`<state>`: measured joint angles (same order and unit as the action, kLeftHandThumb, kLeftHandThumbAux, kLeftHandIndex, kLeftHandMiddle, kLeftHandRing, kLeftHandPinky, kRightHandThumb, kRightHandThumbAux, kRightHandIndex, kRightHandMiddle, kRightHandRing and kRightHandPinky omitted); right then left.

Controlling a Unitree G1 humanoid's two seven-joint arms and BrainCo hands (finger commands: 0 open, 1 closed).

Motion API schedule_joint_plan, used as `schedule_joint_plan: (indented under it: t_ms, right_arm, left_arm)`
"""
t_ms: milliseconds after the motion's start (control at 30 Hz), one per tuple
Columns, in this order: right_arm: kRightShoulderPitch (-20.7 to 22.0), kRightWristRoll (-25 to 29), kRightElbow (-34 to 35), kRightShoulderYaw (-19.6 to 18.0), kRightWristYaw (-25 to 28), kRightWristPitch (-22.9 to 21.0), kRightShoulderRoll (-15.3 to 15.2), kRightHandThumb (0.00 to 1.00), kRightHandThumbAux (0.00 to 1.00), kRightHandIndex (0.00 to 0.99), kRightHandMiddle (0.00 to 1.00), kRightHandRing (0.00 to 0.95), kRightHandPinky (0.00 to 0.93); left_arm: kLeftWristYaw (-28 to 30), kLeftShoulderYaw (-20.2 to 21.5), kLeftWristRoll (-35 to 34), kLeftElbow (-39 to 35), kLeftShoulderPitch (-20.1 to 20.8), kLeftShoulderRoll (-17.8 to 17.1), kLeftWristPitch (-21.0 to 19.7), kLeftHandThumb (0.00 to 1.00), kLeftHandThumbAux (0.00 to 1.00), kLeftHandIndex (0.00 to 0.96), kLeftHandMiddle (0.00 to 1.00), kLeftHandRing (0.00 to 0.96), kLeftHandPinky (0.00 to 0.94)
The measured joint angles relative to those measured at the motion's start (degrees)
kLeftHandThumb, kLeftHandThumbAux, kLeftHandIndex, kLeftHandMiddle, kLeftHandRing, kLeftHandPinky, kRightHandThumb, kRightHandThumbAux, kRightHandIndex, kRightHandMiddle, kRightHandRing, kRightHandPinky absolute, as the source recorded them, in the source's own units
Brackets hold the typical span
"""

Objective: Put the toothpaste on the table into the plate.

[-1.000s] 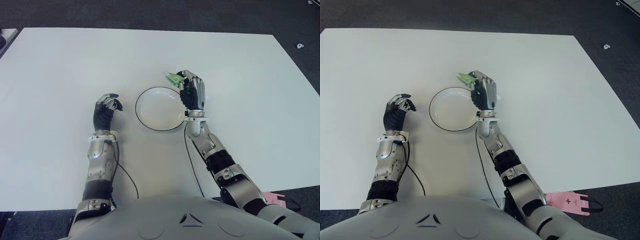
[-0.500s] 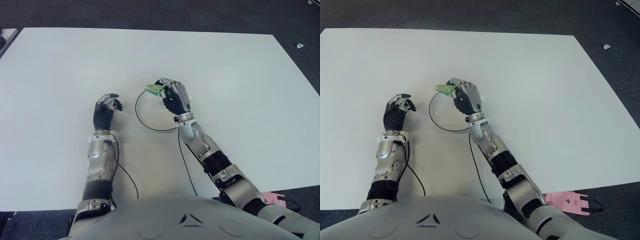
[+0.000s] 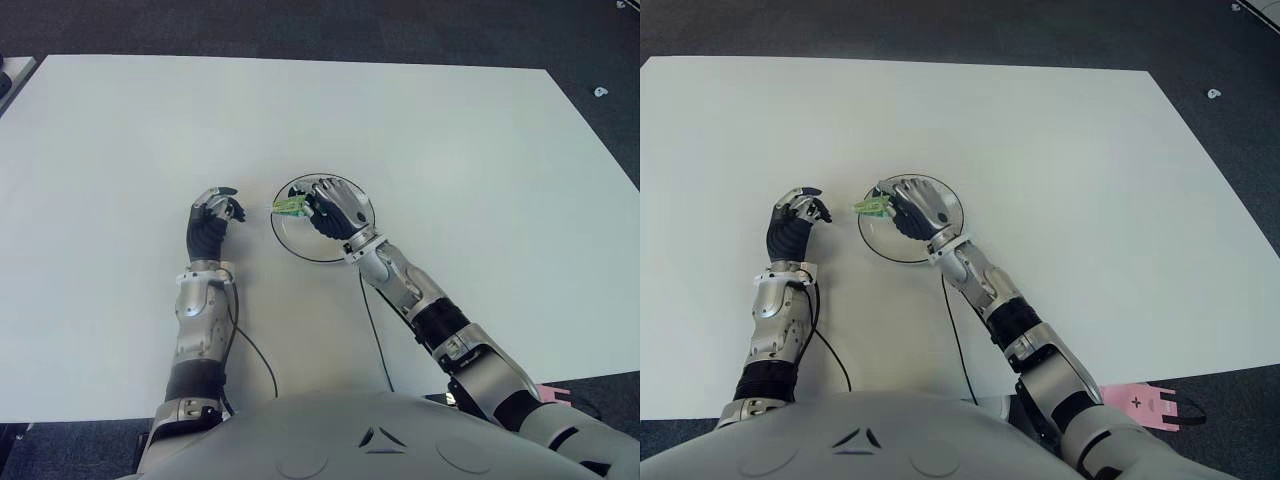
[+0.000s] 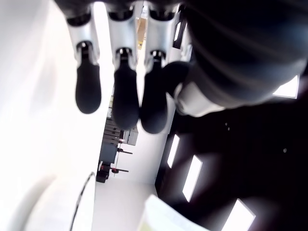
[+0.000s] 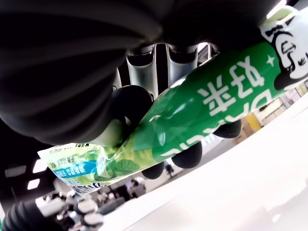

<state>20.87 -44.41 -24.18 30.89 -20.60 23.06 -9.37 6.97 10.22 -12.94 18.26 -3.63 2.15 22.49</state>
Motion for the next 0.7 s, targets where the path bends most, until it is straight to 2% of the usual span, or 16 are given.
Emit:
schedule_joint_plan:
  t_ms: [33,100,133,167,200,233,267,333,367,433,500,700]
  right_arm:
    - [0.0,-0.35,0.0,0.02,0.0,-0.25,-0.02,0.851,0.676,0.4,0.569,0.813,0.809]
    - [0.0,-0.91,-0.02,0.02,-0.04,-0.84,-0.04,0.848,0.672,0.41,0.543,0.73,0.743]
    - [0.0,-1.14,-0.03,0.02,-0.1,-1.2,-0.04,0.799,0.683,0.412,0.461,0.625,0.667]
    - [0.0,-1.42,-0.03,0.01,-0.22,-1.6,-0.04,0.781,0.687,0.413,0.431,0.587,0.639]
    - [-0.01,-1.66,-0.03,0.01,-0.39,-2.0,-0.04,0.716,0.584,0.306,0.331,0.459,0.536]
    - [-0.01,-2.21,-0.03,0.01,-0.6,-2.55,-0.06,0.693,0.547,0.267,0.295,0.413,0.499]
    - [-0.01,-2.56,-0.02,0.0,-0.76,-3.04,-0.08,0.631,0.479,0.171,0.188,0.29,0.393]
    - [-0.05,-3.46,0.28,0.03,-0.79,-4.07,-0.4,0.547,0.4,0.069,0.077,0.143,0.258]
    - [-0.14,-3.96,0.68,0.07,-0.71,-4.66,-0.62,0.531,0.387,0.055,0.061,0.119,0.235]
    - [-0.36,-5.01,1.91,0.16,-0.37,-5.76,-1.04,0.45,0.318,0.022,0.025,0.048,0.109]
    - [-0.41,-6.03,3.2,0.25,0.08,-6.92,-1.44,0.418,0.288,0.011,0.012,0.024,0.055]
    - [-0.57,-8.21,6.06,0.44,1.16,-10.11,-2.29,0.356,0.188,0.001,0.001,0.002,0.005]
  left_arm:
    - [0.0,0.0,0.0,0.04,0.0,0.0,0.08,0.703,0.717,0.438,0.629,0.6,0.578]
    - [0.0,0.0,0.01,0.08,0.0,0.0,0.17,0.703,0.717,0.438,0.631,0.605,0.589]
    - [0.0,0.0,0.04,0.08,0.0,0.0,0.16,0.703,0.717,0.438,0.634,0.609,0.595]
    - [0.0,-0.01,0.07,0.08,0.0,-0.01,0.16,0.703,0.717,0.438,0.635,0.611,0.597]
    - [0.0,-0.01,0.08,0.08,0.0,-0.01,0.16,0.703,0.717,0.438,0.64,0.617,0.603]
    - [-0.01,-0.02,0.16,0.08,0.0,-0.01,0.16,0.703,0.717,0.439,0.642,0.619,0.606]
    - [-0.02,-0.02,0.25,0.08,0.0,-0.02,0.15,0.704,0.717,0.439,0.648,0.626,0.611]
    - [-0.05,-0.05,0.6,0.08,0.0,-0.05,0.13,0.705,0.717,0.439,0.656,0.635,0.62]
    - [-0.06,-0.08,0.65,0.07,0.0,-0.05,0.11,0.705,0.717,0.439,0.658,0.637,0.622]
    - [-0.07,-0.1,0.68,0.05,0.0,-0.05,0.06,0.705,0.717,0.44,0.661,0.637,0.616]
    - [-0.07,-0.06,0.64,0.04,0.0,-0.05,-0.05,0.705,0.717,0.44,0.66,0.636,0.61]
    - [-0.07,-0.03,0.54,0.03,0.0,-0.04,-0.07,0.705,0.717,0.439,0.654,0.628,0.6]
